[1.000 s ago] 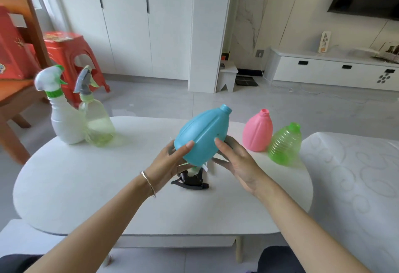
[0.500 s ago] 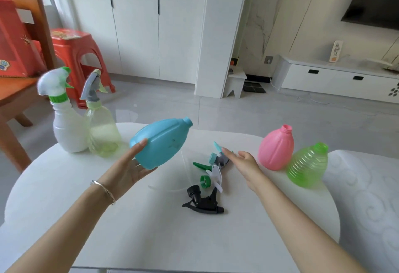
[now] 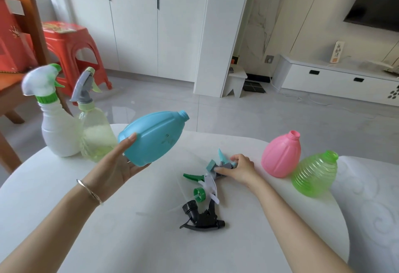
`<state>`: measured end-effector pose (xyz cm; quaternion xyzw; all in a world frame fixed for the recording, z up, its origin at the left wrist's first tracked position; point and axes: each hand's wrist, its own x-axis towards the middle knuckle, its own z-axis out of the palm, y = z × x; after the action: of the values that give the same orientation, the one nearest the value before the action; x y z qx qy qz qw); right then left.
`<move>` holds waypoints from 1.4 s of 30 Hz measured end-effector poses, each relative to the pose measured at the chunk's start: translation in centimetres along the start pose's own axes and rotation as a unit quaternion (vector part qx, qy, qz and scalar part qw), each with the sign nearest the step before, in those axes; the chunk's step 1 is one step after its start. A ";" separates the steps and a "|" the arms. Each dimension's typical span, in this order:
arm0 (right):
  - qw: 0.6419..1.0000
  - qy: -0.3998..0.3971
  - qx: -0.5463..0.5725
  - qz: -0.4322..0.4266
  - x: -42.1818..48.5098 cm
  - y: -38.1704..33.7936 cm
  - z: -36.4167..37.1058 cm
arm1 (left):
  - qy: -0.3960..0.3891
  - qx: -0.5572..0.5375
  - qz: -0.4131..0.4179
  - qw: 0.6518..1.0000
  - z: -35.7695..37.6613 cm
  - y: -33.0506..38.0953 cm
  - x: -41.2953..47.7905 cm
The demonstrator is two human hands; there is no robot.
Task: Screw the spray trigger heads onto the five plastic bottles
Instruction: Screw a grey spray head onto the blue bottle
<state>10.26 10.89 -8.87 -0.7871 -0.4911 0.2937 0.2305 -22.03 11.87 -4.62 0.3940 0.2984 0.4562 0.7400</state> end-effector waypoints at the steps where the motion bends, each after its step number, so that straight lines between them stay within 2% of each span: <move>1: 1.000 0.001 -0.007 -0.007 -0.2 0.2 0.0 | 0.002 0.000 -0.002 1.000 0.1 0.0 0.0; 6: 1.000 0.019 -0.011 -0.007 -1.4 0.5 0.3 | 0.004 0.018 -0.018 1.000 1.0 0.0 -0.6; 10: 0.992 -0.008 0.129 -0.006 -2.6 0.2 -0.1 | 0.007 0.015 -0.018 1.000 1.0 0.0 -1.2; 13: 0.981 0.023 0.193 -0.025 -3.6 0.2 -0.4 | 0.021 0.006 -0.021 1.000 1.0 0.0 -1.4; 16: 0.961 0.055 0.269 -0.034 -4.4 -0.5 -1.3 | 0.027 0.001 -0.024 0.999 1.2 0.1 -1.7; 20: 0.934 0.059 0.347 -0.063 -5.4 -1.5 -2.6 | 0.033 0.002 -0.024 0.999 1.5 -0.1 -2.1; 26: 0.898 0.047 0.438 -0.008 -6.9 -2.0 -3.1 | 0.037 0.013 -0.029 0.999 1.4 -0.6 -2.7; 33: 0.878 0.035 0.476 0.019 -8.0 -2.3 -3.1 | 0.039 0.002 -0.015 0.999 0.8 -0.8 -2.9; 38: 0.812 0.023 0.584 -0.004 -8.4 -2.5 -3.5 | 0.044 0.006 -0.014 0.999 0.8 -0.8 -3.2; 42: 0.813 0.008 0.582 -0.027 -8.7 -2.4 -4.0 | 0.048 -0.003 -0.015 0.999 0.6 -0.6 -3.5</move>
<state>8.49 3.66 -2.33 -0.4947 -0.2482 0.5118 0.6571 -22.64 8.35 -4.55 0.3643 0.3383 0.4646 0.7328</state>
